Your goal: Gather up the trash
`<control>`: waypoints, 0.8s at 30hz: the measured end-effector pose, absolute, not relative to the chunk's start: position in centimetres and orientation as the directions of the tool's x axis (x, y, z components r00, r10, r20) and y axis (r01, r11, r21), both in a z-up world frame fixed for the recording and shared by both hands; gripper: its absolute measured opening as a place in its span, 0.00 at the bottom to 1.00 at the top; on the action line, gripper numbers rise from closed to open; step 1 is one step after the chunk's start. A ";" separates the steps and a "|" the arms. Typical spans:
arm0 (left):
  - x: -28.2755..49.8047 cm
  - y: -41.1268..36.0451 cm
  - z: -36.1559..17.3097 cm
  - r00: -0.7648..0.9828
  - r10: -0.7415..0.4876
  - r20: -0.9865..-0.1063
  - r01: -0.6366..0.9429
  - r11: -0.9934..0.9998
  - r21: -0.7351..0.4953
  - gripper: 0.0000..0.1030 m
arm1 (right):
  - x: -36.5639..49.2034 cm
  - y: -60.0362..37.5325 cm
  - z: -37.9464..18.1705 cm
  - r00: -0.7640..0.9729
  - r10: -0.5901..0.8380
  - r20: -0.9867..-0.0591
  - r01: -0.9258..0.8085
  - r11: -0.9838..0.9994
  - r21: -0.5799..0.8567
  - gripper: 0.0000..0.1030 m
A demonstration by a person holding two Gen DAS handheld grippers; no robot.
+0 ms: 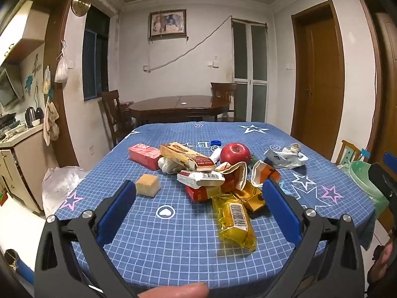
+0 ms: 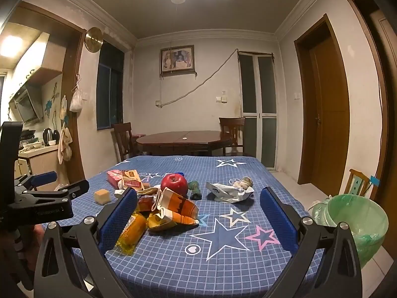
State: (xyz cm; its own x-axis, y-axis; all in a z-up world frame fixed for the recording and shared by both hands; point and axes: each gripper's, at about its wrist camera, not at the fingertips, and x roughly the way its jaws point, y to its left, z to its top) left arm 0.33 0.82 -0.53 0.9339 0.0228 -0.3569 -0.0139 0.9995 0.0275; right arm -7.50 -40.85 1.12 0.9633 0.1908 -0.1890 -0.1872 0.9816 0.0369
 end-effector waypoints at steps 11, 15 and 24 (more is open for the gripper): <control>0.5 0.7 -0.8 0.928 0.025 -0.372 -0.016 0.999 0.028 0.95 | -7.5 -40.6 1.3 0.960 0.199 -0.197 -0.197 0.980 0.034 0.96; 0.7 0.7 -0.9 0.926 0.030 -0.377 -0.021 0.999 0.027 0.95 | -7.5 -40.6 1.3 0.958 0.203 -0.201 -0.200 0.979 0.032 0.96; 0.9 0.7 -1.1 0.922 0.035 -0.387 -0.025 0.999 0.030 0.95 | -7.6 -40.4 1.5 0.955 0.211 -0.210 -0.210 0.977 0.028 0.96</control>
State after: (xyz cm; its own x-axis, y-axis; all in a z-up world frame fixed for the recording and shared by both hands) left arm 0.90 0.68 -1.07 0.9215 0.0347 -0.3868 -0.0249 0.9992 0.0303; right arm -7.62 -40.41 1.52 0.9546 0.2112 -0.2100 -0.2100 0.9773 0.0282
